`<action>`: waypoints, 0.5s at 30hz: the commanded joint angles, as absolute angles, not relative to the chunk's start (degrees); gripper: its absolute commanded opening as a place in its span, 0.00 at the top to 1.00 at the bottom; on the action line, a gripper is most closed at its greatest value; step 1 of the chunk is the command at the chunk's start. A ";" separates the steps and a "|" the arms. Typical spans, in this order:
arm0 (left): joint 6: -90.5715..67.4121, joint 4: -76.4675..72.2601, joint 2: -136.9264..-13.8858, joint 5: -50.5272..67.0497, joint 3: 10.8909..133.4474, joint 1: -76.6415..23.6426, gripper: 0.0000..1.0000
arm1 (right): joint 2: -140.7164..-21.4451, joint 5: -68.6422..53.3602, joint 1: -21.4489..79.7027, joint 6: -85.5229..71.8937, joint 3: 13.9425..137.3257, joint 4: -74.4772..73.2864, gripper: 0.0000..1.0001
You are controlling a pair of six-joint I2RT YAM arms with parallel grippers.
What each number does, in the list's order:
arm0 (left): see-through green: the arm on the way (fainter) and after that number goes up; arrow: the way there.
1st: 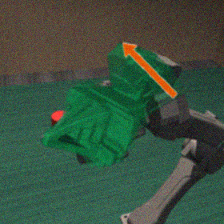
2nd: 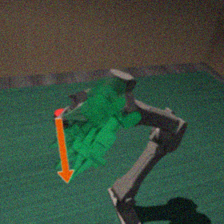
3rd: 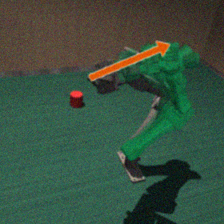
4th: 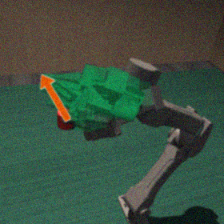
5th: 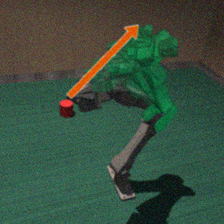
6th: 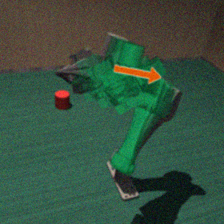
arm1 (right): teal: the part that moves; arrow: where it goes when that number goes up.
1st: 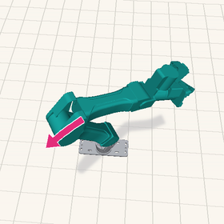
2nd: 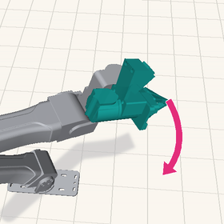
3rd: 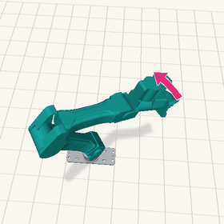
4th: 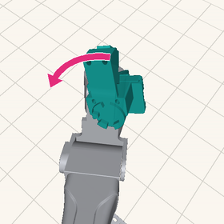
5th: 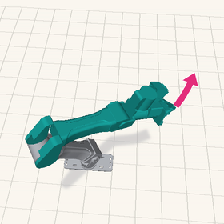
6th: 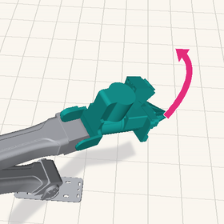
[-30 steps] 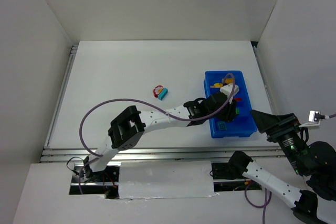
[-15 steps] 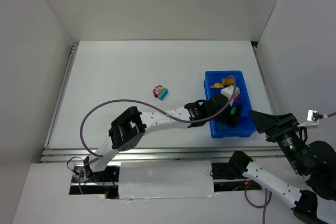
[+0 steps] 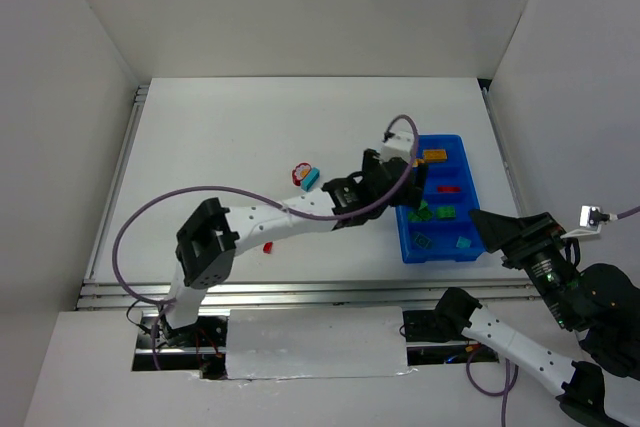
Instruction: Sort the legos into containers by color
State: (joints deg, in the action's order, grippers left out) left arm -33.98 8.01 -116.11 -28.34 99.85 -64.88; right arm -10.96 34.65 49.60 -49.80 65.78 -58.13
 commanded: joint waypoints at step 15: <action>-8.97 14.06 -111.88 -12.49 86.48 -37.10 0.01 | -14.41 29.36 49.48 -45.44 61.88 -51.95 0.00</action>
